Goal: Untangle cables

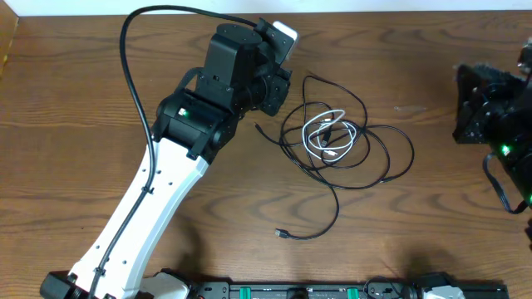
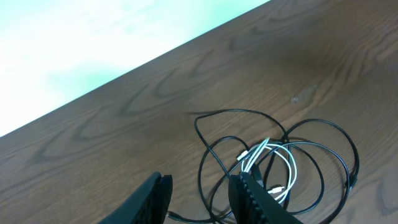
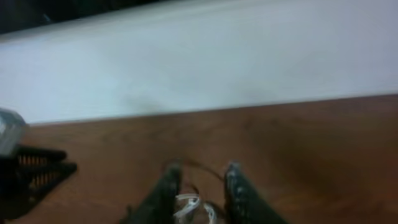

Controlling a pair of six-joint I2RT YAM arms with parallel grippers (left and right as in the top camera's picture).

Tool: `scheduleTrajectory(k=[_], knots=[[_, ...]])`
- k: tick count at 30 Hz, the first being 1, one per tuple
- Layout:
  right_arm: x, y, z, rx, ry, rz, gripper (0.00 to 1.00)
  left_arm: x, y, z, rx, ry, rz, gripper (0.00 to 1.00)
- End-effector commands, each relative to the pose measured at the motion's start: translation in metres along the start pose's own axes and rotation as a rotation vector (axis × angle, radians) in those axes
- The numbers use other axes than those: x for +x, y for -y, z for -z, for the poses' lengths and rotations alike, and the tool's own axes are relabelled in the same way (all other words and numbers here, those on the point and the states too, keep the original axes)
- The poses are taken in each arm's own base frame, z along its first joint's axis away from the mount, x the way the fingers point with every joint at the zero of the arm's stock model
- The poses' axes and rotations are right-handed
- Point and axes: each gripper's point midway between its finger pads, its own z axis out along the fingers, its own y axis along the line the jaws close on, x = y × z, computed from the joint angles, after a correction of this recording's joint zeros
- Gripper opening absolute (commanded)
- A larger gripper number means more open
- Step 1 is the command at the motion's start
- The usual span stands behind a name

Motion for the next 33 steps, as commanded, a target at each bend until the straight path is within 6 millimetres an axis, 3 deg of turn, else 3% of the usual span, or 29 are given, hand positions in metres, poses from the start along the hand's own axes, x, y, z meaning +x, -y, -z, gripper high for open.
scheduleTrajectory(k=[1,10,22,29,33], knots=[[0.018,0.009,-0.028,0.045,-0.102,0.009,0.36,0.000,-0.003,-0.003,-0.006,-0.003,-0.006,0.35],[0.071,0.009,-0.096,0.073,-0.359,0.024,0.52,0.000,-0.003,-0.003,-0.006,-0.002,-0.007,0.36],[0.170,0.001,-0.185,0.041,-0.725,0.068,0.52,0.001,-0.003,-0.003,-0.006,-0.005,-0.033,0.36],[0.228,-0.001,-0.213,0.039,-0.905,0.124,0.52,0.001,-0.003,-0.003,-0.006,-0.006,-0.048,0.36],[0.257,-0.007,-0.220,0.039,-0.993,0.148,0.51,0.001,-0.003,-0.003,-0.006,-0.005,-0.052,0.36]])
